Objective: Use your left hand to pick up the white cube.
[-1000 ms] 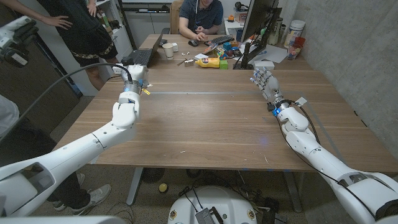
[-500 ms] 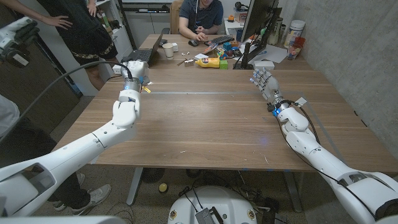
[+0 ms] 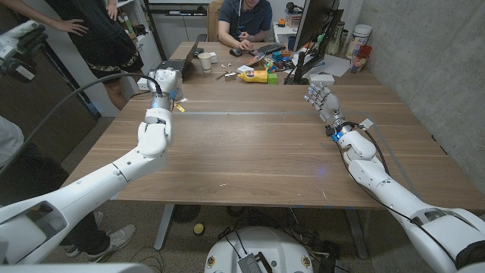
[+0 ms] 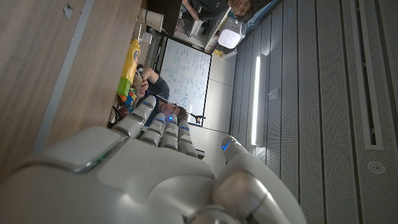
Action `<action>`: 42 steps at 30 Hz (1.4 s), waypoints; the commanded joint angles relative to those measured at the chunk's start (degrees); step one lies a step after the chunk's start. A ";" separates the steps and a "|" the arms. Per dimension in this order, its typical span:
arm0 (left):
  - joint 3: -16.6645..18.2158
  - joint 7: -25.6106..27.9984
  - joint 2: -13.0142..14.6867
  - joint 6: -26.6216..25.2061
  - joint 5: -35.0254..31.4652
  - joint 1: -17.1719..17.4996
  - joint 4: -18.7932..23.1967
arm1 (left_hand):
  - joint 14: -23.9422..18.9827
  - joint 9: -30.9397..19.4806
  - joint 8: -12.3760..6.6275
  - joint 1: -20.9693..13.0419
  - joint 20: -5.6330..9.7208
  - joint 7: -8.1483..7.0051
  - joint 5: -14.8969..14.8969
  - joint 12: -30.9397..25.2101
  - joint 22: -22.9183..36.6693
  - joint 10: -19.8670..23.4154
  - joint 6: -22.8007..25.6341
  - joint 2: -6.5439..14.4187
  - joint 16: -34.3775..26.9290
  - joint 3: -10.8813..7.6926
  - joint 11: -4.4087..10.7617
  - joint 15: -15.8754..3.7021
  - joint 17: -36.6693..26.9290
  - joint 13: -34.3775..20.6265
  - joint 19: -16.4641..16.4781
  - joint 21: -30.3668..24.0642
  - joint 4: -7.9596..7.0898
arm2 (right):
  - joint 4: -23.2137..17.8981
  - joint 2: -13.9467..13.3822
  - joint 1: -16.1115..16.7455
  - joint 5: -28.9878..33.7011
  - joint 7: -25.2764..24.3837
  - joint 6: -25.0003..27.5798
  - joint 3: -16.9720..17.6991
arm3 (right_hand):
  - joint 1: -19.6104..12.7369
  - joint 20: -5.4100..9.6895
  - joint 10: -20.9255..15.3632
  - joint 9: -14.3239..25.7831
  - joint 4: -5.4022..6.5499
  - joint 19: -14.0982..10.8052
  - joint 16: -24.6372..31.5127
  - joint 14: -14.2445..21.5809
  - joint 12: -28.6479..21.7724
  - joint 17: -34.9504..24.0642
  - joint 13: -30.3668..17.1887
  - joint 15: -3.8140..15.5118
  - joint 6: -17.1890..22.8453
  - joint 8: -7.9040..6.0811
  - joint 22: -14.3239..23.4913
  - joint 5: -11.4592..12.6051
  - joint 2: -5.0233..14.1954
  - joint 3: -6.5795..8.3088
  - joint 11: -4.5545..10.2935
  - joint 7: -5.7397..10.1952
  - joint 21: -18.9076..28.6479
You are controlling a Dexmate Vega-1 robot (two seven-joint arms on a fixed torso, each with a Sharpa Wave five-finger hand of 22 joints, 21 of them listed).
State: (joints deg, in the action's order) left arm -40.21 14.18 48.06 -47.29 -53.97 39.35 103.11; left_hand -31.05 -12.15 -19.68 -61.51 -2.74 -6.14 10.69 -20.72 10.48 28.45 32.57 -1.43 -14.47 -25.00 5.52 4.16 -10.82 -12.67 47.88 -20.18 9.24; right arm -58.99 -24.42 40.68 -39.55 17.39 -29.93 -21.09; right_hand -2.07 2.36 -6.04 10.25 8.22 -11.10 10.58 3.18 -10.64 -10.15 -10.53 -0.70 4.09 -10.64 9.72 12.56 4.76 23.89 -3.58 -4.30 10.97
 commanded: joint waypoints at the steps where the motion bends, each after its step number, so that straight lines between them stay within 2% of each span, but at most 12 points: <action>1: 1.35 1.60 -0.14 -0.90 -2.25 1.65 2.18 | -7.63 -0.06 -0.02 -7.45 6.66 0.01 0.16 0.19 0.14 0.79 0.89 7.63 0.28 -2.53 0.07 -14.27 -0.27 -0.11 6.70 -0.39 -0.12 | -0.02 0.07 -0.01 -0.15 0.23 -0.04 -0.04 | -0.76 0.28 -0.22 0.28 -0.19 0.20 0.02 0.42 -0.26 -0.01 -0.08 -0.03 0.31 -0.28 0.18 0.37 2.00 0.13 -0.11 -0.20 0.20; 13: 2.75 3.01 -0.15 -1.44 -4.35 3.24 4.18 | -8.12 -0.09 -0.05 -7.65 6.77 0.31 0.19 0.14 0.19 1.91 2.07 7.79 0.53 -2.83 0.12 -14.45 -0.27 -0.14 6.93 -0.60 0.01 | -0.50 0.08 0.25 -0.05 -0.13 -0.08 -0.05 | -0.77 0.33 -0.16 0.28 -0.20 0.22 0.02 0.43 -0.25 0.00 -0.08 0.03 0.30 -0.28 0.17 0.37 2.03 0.13 -0.05 -0.18 0.20; 17: 3.21 3.26 -0.21 -1.51 -4.85 3.69 4.68 | -8.16 -0.10 0.02 -7.65 6.89 0.21 0.19 0.25 0.21 1.99 2.25 7.81 0.66 -2.90 0.65 -14.51 -0.26 -0.14 7.01 -0.68 0.01 | -0.48 -0.01 0.30 0.25 -0.07 -0.57 -0.10 | -0.78 0.33 -0.18 0.28 -0.20 0.23 0.03 0.46 -0.26 0.00 -0.08 0.02 0.29 -0.27 0.17 0.37 2.03 0.13 -0.17 -0.21 0.20; 42: 5.37 3.77 -0.67 -2.09 -8.66 6.61 7.65 | -8.80 -0.15 0.23 -7.72 6.94 0.49 0.21 0.55 0.29 3.14 3.74 8.03 1.08 -3.33 0.58 -14.59 -0.33 -0.17 7.04 -0.97 0.00 | -2.50 -0.74 1.68 0.04 -0.46 -0.56 0.16 | -0.83 0.66 -0.27 0.29 -0.23 0.34 0.04 0.57 -0.29 0.01 -0.08 0.16 0.34 -0.29 0.16 0.38 2.06 0.15 -0.13 -0.18 0.18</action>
State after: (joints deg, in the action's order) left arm -35.65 18.01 47.68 -49.32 -61.23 44.92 109.80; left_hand -32.20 -12.14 -19.60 -61.75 -2.58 -5.52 10.65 -20.28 10.54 31.22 35.65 -1.68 -13.59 -26.34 6.04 3.91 -11.09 -12.65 48.10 -20.82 9.32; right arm -60.51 -24.73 41.62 -39.37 17.16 -30.49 -21.13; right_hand -2.24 2.36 -6.04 10.25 8.22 -11.10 10.58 3.18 -10.64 -10.15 -10.53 -0.70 4.09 -10.64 9.72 12.56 4.62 23.89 -3.58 -4.30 10.97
